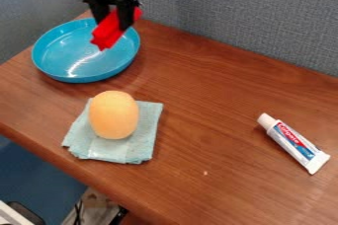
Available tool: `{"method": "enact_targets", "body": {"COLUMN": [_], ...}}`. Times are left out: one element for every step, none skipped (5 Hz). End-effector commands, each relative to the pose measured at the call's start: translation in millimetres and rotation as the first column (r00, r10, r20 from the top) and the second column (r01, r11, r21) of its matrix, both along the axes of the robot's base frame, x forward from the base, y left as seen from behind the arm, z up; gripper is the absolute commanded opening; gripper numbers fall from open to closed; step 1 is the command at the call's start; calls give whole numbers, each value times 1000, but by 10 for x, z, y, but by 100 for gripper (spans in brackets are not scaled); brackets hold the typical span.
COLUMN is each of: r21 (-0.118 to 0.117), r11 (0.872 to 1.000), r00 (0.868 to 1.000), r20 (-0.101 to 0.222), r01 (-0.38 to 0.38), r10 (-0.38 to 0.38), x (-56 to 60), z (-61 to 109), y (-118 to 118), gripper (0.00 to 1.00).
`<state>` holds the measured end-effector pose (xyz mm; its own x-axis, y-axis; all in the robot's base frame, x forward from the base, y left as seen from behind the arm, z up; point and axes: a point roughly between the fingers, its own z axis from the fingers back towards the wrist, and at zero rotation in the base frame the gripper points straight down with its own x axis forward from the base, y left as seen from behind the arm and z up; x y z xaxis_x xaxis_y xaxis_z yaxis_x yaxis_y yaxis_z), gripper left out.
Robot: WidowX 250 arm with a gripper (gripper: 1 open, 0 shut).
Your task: Put the red object on the blue plate
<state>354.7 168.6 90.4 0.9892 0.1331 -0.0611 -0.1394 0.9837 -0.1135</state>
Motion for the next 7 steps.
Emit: {"method": "enact_targets", "body": {"r21": [79, 104, 127, 151, 178, 201, 201], "r11": [995, 992, 987, 983, 978, 972, 972], "r00": [992, 992, 992, 993, 993, 992, 992], "r20": [114, 104, 89, 72, 57, 54, 55], "r01": [-56, -78, -96, -104, -112, -120, -124], "r10": [47, 67, 85, 94, 103, 111, 115], "x": [-43, -78, -119, -157, -179, -181, -182], "z": [459, 367, 240, 99, -46, -212, -228], "y": [281, 421, 517, 594, 667, 715, 725], "gripper": [0, 0, 0, 0, 0, 0, 0]}}
